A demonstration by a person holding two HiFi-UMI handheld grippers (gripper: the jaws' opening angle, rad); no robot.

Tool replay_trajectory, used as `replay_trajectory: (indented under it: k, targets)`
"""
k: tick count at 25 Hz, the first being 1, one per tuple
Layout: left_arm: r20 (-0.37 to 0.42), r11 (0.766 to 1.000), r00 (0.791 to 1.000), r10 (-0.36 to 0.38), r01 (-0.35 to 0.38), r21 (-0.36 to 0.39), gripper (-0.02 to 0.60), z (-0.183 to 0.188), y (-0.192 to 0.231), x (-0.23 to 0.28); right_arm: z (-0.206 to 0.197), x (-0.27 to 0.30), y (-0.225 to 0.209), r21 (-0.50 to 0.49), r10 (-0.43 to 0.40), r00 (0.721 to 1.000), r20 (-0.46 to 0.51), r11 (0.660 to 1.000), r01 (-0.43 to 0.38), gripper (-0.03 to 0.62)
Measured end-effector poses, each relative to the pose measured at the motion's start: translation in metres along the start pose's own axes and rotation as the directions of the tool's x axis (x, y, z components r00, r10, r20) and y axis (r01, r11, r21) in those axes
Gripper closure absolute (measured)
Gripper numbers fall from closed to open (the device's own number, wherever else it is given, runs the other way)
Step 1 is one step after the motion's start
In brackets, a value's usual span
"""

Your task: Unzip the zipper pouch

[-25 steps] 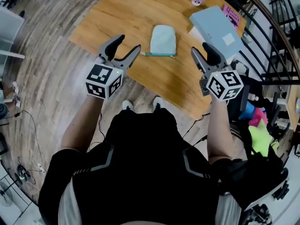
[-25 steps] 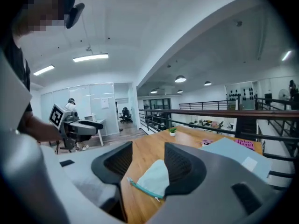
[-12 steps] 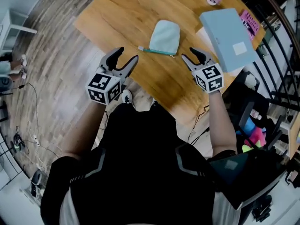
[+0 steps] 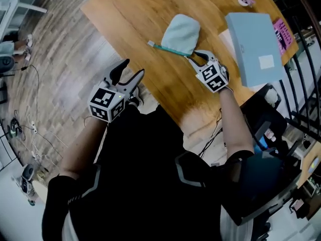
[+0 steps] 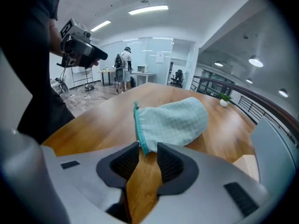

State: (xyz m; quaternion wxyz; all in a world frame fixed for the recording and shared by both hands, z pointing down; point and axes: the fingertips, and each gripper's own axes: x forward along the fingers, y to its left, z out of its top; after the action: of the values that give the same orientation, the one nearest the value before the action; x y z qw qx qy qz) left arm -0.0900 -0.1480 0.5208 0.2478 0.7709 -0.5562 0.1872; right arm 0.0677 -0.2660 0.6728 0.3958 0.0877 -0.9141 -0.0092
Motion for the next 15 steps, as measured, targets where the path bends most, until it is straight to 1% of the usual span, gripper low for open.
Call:
replay_trajectory:
  k: [2,4,8,10,12,15]
  targets:
    - [-0.008,1.0,1.0,0.013,-0.013,-0.002,0.311,-0.003,0.002,-0.002,-0.004,0.009,0.001,-0.05,0.018,1.0,-0.019,0.999,-0.019,0.458]
    - [-0.017,1.0,1.0,0.026,-0.026,-0.002,0.311,-0.007,0.003,-0.003,-0.005,0.015,0.002,-0.079,0.035,0.999,-0.021,0.996,-0.037,0.464]
    - [-0.02,0.999,0.999,0.04,-0.041,-0.008,0.311,-0.01,0.004,-0.002,-0.007,0.02,0.0,-0.118,0.061,0.998,-0.028,0.991,-0.064,0.488]
    - [-0.027,0.999,0.999,0.046,-0.046,-0.002,0.311,-0.011,0.005,-0.003,-0.007,0.023,0.006,-0.138,0.083,0.996,-0.037,0.986,-0.088,0.51]
    - [-0.032,0.999,0.999,0.043,-0.043,0.003,0.311,-0.012,0.006,-0.004,-0.008,0.024,0.01,-0.133,0.102,0.994,-0.04,0.985,-0.106,0.525]
    - [-0.029,0.999,0.999,0.032,-0.032,0.0,0.311,-0.01,0.006,-0.005,-0.003,0.023,0.011,-0.057,0.124,0.992,-0.019,0.991,-0.124,0.531]
